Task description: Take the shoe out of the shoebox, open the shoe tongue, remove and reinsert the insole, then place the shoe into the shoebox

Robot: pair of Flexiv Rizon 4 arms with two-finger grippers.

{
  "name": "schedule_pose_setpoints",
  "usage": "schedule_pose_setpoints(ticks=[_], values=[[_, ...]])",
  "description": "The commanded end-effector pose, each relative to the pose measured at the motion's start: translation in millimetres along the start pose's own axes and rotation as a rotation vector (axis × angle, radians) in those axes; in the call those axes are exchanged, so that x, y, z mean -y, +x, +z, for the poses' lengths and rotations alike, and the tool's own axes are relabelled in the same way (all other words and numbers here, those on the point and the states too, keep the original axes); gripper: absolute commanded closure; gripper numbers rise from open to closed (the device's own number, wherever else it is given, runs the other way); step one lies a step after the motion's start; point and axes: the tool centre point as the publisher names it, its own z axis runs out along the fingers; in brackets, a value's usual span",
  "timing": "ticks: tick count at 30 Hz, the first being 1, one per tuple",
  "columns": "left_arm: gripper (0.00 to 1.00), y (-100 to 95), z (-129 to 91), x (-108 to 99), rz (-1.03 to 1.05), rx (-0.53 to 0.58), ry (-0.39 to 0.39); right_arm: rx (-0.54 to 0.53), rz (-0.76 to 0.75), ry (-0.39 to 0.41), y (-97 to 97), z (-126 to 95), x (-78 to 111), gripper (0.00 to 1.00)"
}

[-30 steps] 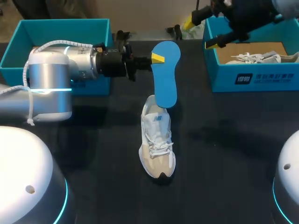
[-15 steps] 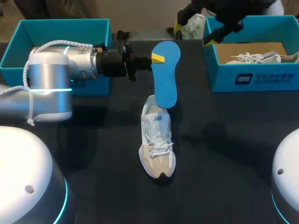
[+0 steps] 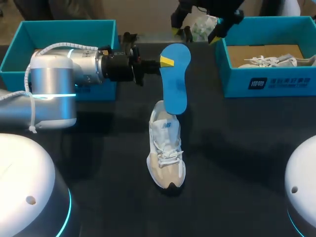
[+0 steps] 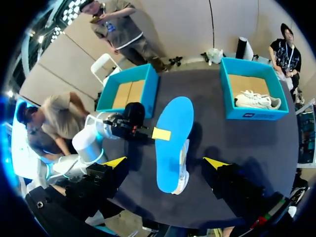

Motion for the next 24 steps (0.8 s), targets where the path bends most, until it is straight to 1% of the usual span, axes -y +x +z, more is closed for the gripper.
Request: schedule_pose_setpoints(ticks=[1,6,12,15,24], values=[[1.0,0.3,0,0,0.0,0.003,0.0,0.149,-0.007,0.013,5.6,0,-2.4,0.0],[1.0,0.3,0,0,0.0,0.003,0.0,0.167,-0.008,0.018,6.8,1,-0.6,0.0],[1.0,0.3,0,0,0.0,0.003,0.0,0.247,-0.005,0.037,8.4,6,0.3,0.0],[1.0,0.3,0,0,0.0,0.003,0.0,0.245,0.001,0.04,8.4,9,0.7,0.0],[1.0,0.3,0,0,0.0,0.003,0.0,0.246,-0.029,0.054,18.8,19,-0.3,0.0]])
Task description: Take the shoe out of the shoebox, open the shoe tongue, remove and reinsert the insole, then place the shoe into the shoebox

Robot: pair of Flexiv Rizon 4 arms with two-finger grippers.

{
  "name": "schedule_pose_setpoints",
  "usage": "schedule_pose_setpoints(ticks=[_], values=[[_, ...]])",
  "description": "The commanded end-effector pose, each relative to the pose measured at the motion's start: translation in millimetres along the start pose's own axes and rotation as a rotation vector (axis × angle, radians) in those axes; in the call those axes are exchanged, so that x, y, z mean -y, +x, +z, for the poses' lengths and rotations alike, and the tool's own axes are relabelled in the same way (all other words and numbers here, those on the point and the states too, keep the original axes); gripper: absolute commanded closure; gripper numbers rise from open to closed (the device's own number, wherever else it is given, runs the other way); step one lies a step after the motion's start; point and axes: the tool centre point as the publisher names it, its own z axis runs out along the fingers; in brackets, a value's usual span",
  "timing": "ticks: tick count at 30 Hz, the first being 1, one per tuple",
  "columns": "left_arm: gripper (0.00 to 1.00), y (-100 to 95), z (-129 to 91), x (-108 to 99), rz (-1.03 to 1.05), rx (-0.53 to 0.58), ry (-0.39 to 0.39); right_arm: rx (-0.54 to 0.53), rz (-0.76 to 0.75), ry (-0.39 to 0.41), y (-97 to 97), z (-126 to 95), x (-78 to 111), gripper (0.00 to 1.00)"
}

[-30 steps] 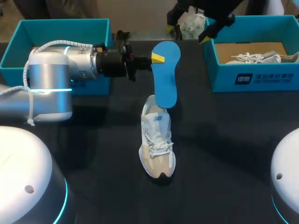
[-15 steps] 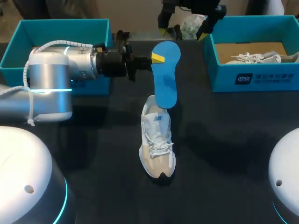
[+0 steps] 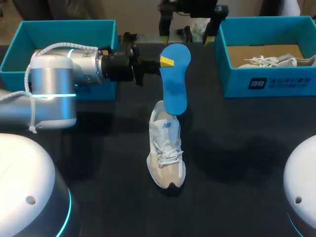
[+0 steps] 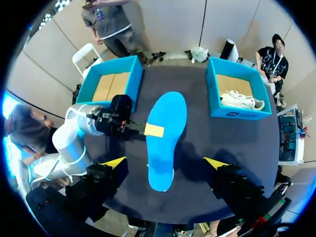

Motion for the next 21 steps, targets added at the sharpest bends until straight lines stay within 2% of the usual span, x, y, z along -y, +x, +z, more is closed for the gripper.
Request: schedule_pose_setpoints(ticks=[1,11,21], values=[[1.0,0.3,0,0,0.0,0.003,0.0,0.03,-0.005,0.009,8.9,4,-4.9,0.0],[1.0,0.3,0,0,0.0,0.003,0.0,0.045,0.0,0.026,12.8,10,-10.3,0.0],[1.0,0.3,0,0,0.0,0.003,0.0,0.055,-0.033,0.029,28.5,15,-18.2,0.0]])
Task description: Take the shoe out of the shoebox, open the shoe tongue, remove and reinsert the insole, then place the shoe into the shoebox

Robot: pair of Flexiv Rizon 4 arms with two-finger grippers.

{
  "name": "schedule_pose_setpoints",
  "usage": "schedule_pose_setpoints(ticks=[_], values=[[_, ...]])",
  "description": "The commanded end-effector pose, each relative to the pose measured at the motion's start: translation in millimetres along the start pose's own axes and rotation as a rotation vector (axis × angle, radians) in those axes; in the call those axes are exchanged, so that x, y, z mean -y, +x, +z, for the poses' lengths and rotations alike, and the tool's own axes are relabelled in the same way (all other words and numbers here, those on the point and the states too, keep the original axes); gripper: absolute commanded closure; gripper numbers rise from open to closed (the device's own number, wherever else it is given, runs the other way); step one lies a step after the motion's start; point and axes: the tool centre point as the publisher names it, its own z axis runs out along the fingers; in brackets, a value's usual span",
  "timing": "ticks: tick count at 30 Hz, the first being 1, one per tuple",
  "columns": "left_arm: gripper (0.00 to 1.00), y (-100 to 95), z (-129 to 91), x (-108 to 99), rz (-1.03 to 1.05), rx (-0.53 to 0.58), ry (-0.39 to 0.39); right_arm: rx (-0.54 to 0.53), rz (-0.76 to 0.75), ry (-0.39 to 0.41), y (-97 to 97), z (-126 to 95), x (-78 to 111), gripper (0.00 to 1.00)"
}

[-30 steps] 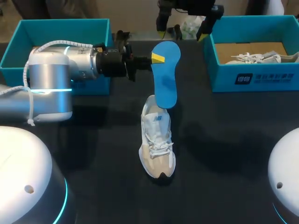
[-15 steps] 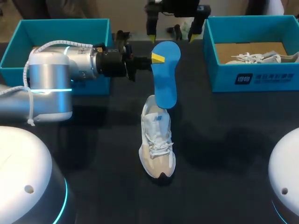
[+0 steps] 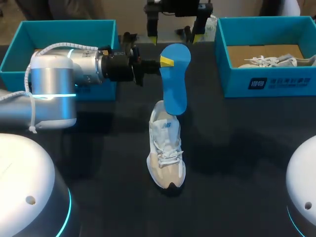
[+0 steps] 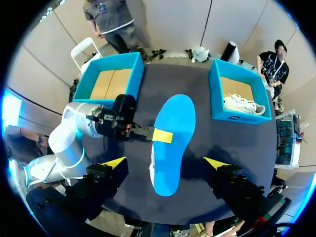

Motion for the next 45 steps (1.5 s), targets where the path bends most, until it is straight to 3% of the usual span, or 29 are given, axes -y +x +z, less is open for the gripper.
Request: schedule_pose_setpoints(ticks=[1,9,22,26,33,45], values=[[1.0,0.3,0,0,0.0,0.003,0.0,0.016,0.008,0.009,8.4,3,-6.0,0.0],[1.0,0.3,0,0,0.0,0.003,0.0,0.092,0.045,0.011,8.6,9,-7.3,0.0],[1.0,0.3,0,0,0.0,0.003,0.0,0.1,0.053,0.002,7.5,11,-8.0,0.0],[1.0,0.3,0,0,0.0,0.003,0.0,0.026,0.042,0.049,-5.7,16,-7.1,0.0],[1.0,0.3,0,0,0.0,0.003,0.0,-0.053,0.077,0.068,-30.5,18,-0.9,0.0],[1.0,0.3,0,0,0.0,0.003,0.0,-0.296,0.143,0.082,-63.0,26,6.6,0.0]])
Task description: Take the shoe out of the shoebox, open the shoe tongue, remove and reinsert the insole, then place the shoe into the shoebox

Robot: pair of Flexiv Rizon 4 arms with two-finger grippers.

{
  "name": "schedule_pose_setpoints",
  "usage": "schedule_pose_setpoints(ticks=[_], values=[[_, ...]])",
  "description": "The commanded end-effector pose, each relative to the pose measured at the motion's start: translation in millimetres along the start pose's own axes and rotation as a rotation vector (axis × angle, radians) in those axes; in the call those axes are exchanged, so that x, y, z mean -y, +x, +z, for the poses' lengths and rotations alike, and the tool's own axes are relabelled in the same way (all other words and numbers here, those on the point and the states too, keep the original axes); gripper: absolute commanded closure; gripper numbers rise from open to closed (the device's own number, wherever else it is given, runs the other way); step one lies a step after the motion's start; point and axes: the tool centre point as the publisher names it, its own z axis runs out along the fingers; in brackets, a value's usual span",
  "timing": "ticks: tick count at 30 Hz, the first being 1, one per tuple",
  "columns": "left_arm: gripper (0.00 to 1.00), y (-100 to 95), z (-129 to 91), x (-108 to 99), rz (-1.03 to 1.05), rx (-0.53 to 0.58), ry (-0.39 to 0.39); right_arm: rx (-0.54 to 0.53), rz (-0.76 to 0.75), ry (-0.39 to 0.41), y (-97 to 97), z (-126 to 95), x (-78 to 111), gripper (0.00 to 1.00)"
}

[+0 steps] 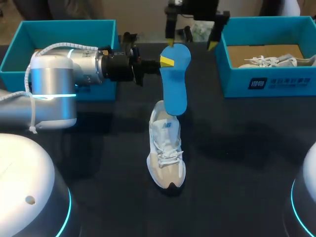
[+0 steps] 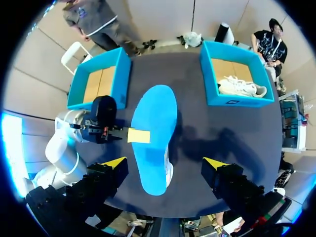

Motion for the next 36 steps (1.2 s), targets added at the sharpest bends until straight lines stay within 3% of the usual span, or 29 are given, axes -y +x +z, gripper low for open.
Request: schedule_pose_setpoints(ticks=[1,18,36], values=[[1.0,0.3,0,0,0.0,0.003,0.0,-0.258,0.009,-0.007,-17.9,4,2.6,0.0],[1.0,0.3,0,0,0.0,0.003,0.0,-0.735,0.014,-0.04,-54.9,16,7.6,0.0],[1.0,0.3,0,0,0.0,0.003,0.0,-1.007,-0.063,-0.036,-71.8,37,4.0,0.0]])
